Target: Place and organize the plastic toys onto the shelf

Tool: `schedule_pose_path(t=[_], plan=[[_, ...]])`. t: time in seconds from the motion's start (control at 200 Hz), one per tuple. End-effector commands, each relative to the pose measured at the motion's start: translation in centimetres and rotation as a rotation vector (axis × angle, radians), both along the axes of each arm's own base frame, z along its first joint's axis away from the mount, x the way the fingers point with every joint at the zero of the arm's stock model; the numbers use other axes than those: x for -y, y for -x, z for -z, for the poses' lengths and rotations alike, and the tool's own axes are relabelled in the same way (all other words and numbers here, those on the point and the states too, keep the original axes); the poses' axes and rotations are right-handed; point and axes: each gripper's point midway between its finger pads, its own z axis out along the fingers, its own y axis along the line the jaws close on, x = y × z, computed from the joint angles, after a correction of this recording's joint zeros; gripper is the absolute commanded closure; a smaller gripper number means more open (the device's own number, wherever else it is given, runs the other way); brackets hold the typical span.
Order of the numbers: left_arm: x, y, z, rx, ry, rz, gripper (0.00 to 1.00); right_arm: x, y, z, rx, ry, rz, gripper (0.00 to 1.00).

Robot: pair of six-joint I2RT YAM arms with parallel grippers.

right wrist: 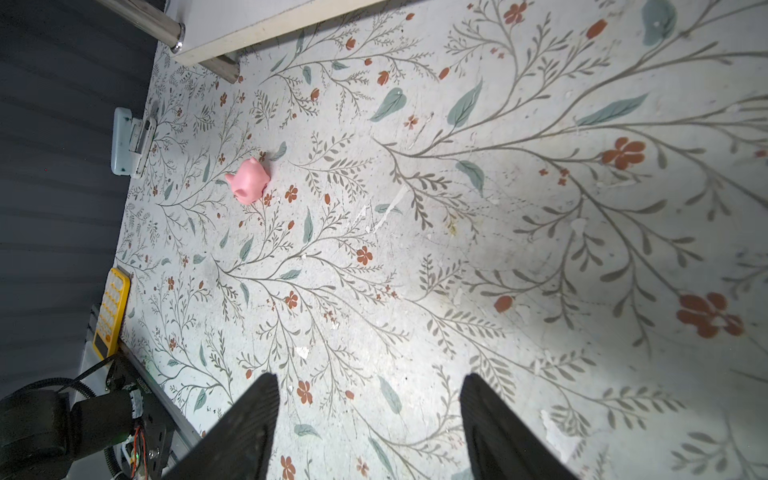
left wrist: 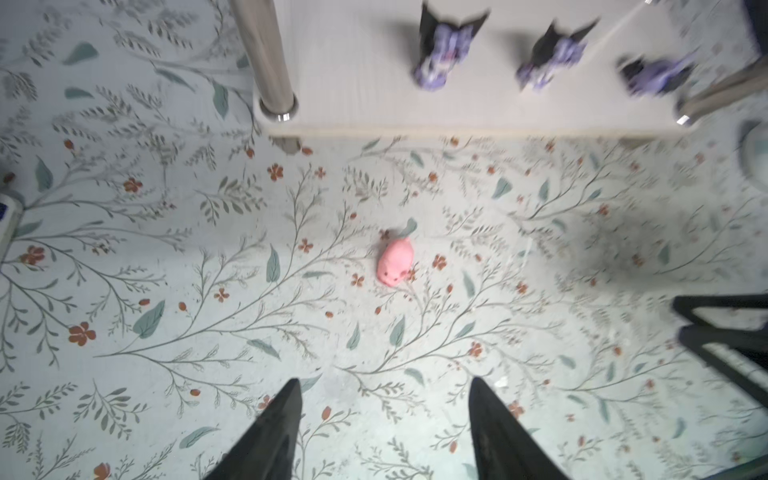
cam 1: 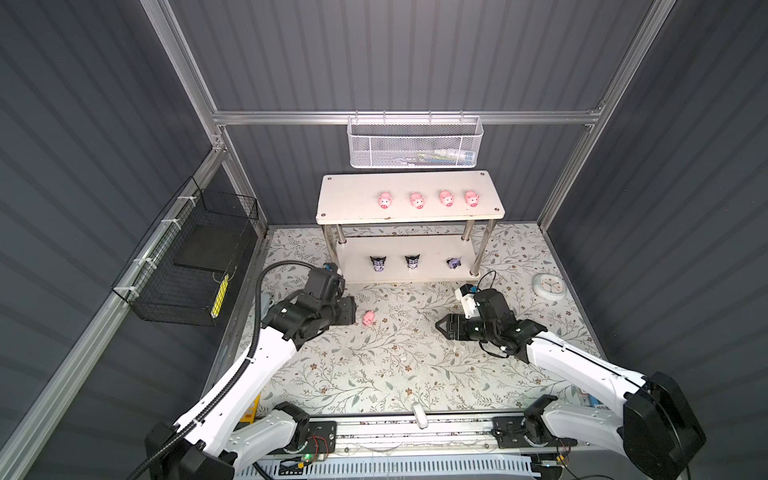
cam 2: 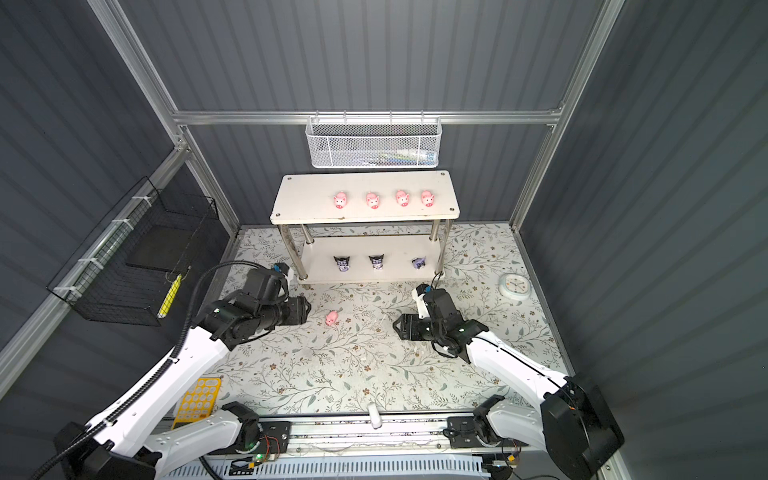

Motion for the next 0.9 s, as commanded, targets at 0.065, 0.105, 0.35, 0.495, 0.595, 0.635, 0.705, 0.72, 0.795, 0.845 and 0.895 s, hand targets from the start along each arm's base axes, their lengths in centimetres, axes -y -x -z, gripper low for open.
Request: schedule_pose_path(t=[0.065, 0.105, 0.35, 0.495, 0.595, 0.635, 0.705, 0.72, 0.795, 0.845, 0.895], plan=[[1.9, -1.2, 1.9, 0.056, 0.077, 0.028, 0.25, -0.6, -0.4, -1.7, 0.034, -0.034, -0.002, 0.29], [2.3, -1.3, 2.5, 0.047, 0.071, 0.040, 0.24, -0.4, -0.3, -1.7, 0.035, -0.032, 0.002, 0.29], [4.4, -2.5, 5.9, 0.022, 0.005, 0.102, 0.23, 0.0, 0.0, -1.2, 0.035, -0.027, 0.016, 0.29], [4.7, -3.5, 7.8, 0.004, -0.032, 0.103, 0.23, 0.2, 0.2, -0.8, 0.027, -0.018, 0.022, 0.28], [4.9, -4.0, 9.0, -0.011, -0.057, 0.112, 0.23, 0.4, 0.3, -1.5, 0.054, -0.027, 0.023, 0.28], [5.3, -4.2, 9.5, -0.018, -0.053, 0.119, 0.23, 0.6, 0.3, -1.5, 0.054, -0.023, 0.028, 0.28], [5.7, -4.6, 10.3, -0.030, -0.051, 0.124, 0.23, 0.6, 0.4, -1.3, 0.052, -0.020, 0.027, 0.28], [5.7, -4.6, 10.6, -0.036, -0.055, 0.124, 0.23, 0.6, 0.4, -1.3, 0.053, -0.019, 0.027, 0.28], [5.9, -4.9, 11.5, -0.051, -0.066, 0.124, 0.23, 0.7, 0.4, -1.3, 0.052, -0.018, 0.027, 0.28], [5.9, -5.0, 12.0, -0.057, -0.071, 0.124, 0.23, 0.8, 0.4, -1.4, 0.056, -0.017, 0.031, 0.28], [5.9, -5.1, 12.5, -0.064, -0.079, 0.122, 0.23, 0.8, 0.4, -1.4, 0.058, -0.016, 0.031, 0.28]])
